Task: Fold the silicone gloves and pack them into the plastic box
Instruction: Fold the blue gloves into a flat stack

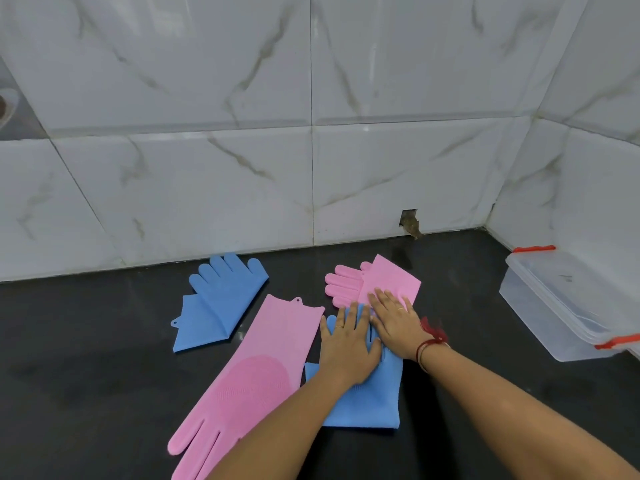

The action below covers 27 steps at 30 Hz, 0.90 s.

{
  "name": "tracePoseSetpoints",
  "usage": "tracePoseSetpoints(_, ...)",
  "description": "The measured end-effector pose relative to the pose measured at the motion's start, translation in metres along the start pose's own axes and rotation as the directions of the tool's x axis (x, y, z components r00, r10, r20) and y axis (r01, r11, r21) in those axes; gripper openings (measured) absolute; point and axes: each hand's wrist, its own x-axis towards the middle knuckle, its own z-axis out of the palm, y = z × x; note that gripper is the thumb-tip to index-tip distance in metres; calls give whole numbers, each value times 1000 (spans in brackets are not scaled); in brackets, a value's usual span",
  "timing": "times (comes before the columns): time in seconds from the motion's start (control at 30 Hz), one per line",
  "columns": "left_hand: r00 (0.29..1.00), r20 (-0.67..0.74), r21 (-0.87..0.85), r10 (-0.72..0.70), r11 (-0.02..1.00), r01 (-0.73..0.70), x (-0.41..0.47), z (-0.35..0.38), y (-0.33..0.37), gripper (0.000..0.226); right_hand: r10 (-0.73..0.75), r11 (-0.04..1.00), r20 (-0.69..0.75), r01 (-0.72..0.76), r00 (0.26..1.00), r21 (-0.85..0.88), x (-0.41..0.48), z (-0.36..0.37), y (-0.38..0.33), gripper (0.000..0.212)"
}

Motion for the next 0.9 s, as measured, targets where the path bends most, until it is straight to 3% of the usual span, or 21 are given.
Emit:
tracePoseSetpoints(0.1, 997, -76, -79, -28, 997, 22, -6, -5, 0, 68, 80, 996, 10, -80, 997, 40, -8, -7, -7, 56)
tracePoseSetpoints(0.17, 981, -170, -200, -89, 978, 54, -19, -9, 0, 74, 188, 978, -67, -180, 980, 108, -25, -10, -12, 61)
tracePoseSetpoints(0.23, 959, -216, -331, -185, 938, 106, -38, -10, -2, 78, 360, 922, -168, -324, 918, 211, -47, -15, -16, 66)
tracePoseSetpoints(0.3, 946, -132, -447, -297, 869, 210, -57, -10, -5, 82, 502, 853, -196, -443, 843, 277, -69, -19, -18, 60)
tracePoseSetpoints(0.4, 931, -15, -438, -364, 840, 321, -73, -15, -11, 75, 528, 829, -107, -485, 842, 277, -94, -19, -27, 46)
tracePoseSetpoints(0.53, 945, 13, -373, -328, 875, 308, -72, -34, -18, 39, 467, 791, 8, -422, 884, 443, -112, -15, -46, 19)
tracePoseSetpoints(0.67, 974, 19, -471, -226, 857, 208, -88, -48, -9, 16, 420, 623, -39, -256, 907, 739, -136, -22, -58, 5)
tracePoseSetpoints(0.77, 988, -16, -741, -152, 665, 90, -119, -57, 6, 16, 428, 494, -187, -55, 884, 868, -169, -30, -61, 11)
tracePoseSetpoints(0.83, 989, -47, -858, -138, 512, 31, -136, -73, 18, 13, 471, 471, -284, 34, 835, 882, -186, -47, -60, 12)
tracePoseSetpoints(0.9, 990, -52, -933, -131, 360, -1, -139, -92, 26, 29, 513, 466, -336, 73, 790, 882, -192, -71, -58, 9)
